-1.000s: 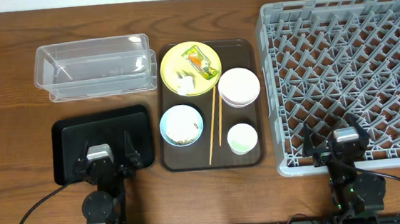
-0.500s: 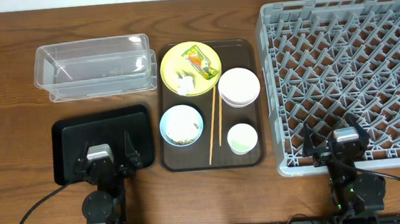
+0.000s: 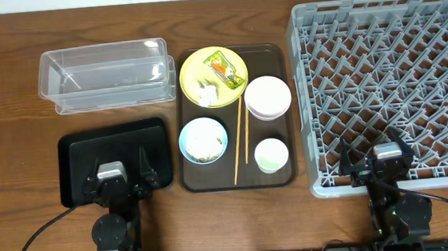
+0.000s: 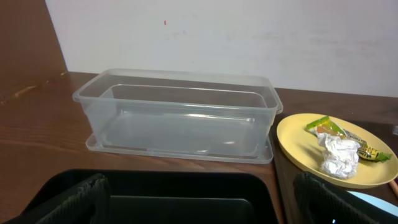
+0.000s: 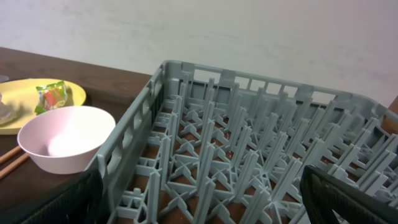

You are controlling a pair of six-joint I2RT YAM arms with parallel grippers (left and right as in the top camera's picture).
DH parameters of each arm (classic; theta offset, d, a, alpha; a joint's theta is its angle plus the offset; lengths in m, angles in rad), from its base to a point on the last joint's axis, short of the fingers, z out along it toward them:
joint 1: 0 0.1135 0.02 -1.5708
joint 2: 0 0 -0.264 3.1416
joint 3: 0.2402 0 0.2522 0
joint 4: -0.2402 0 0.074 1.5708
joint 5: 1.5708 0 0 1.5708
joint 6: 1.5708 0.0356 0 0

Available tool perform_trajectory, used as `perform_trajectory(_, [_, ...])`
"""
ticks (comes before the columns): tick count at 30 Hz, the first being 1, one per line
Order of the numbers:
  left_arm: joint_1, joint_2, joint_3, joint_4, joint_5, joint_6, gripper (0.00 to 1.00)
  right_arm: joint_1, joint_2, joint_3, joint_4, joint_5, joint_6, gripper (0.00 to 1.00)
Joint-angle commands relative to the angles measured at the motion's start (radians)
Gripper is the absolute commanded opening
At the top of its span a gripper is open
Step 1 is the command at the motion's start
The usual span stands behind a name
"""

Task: Sort waste into correct bins and load items into the dishwasher rack

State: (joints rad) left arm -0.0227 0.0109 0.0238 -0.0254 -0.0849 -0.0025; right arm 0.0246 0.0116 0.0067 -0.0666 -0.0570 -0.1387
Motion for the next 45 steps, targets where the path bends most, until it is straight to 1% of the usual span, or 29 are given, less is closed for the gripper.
perform_trajectory(1, [0.000, -0.007, -0.020, -0.037, -0.002, -0.037, 0.97, -0.012, -0.007, -0.001, 0.000, -0.011, 0.011, 0.99])
perform_trajectory(6, [0.000, -0.005, -0.020, -0.037, -0.002, -0.050, 0.97, -0.012, -0.007, -0.001, -0.001, 0.001, 0.011, 0.99])
perform_trajectory(8, [0.000, 0.001, -0.017, -0.038, -0.002, -0.080, 0.97, -0.012, -0.006, -0.001, -0.001, 0.002, 0.017, 0.99])
perform_trajectory(11, [0.000, 0.031, 0.000, -0.042, -0.002, -0.125, 0.97, -0.012, 0.001, 0.000, -0.004, 0.047, 0.118, 0.99])
perform_trajectory(15, [0.000, 0.095, 0.032, -0.042, -0.002, -0.131, 0.97, -0.012, 0.027, 0.012, -0.003, 0.053, 0.170, 0.99])
perform_trajectory(22, [0.000, 0.311, 0.151, -0.042, -0.002, -0.130, 0.97, -0.012, 0.159, 0.086, -0.003, 0.061, 0.172, 0.99])
perform_trajectory(27, [0.000, 0.504, 0.263, -0.049, -0.001, -0.130, 0.97, -0.012, 0.314, 0.180, -0.001, 0.060, 0.171, 0.99])
perform_trajectory(30, [0.000, 0.610, 0.338, -0.077, 0.024, -0.130, 0.97, -0.012, 0.414, 0.237, -0.002, 0.060, 0.171, 0.99])
perform_trajectory(35, [0.000, 0.777, 0.492, -0.201, 0.052, -0.130, 0.97, -0.012, 0.607, 0.356, -0.021, 0.043, 0.171, 0.99])
perform_trajectory(39, [0.000, 0.895, 0.619, -0.357, 0.051, -0.130, 0.97, -0.012, 0.755, 0.470, -0.079, 0.029, 0.167, 0.99])
perform_trajectory(42, [0.000, 0.963, 0.697, -0.469, 0.053, -0.130, 0.97, -0.012, 0.850, 0.567, -0.177, 0.029, 0.167, 0.99])
perform_trajectory(45, [0.000, 1.037, 0.789, -0.609, 0.101, -0.130, 0.97, -0.012, 0.956, 0.680, -0.317, 0.030, 0.167, 0.99])
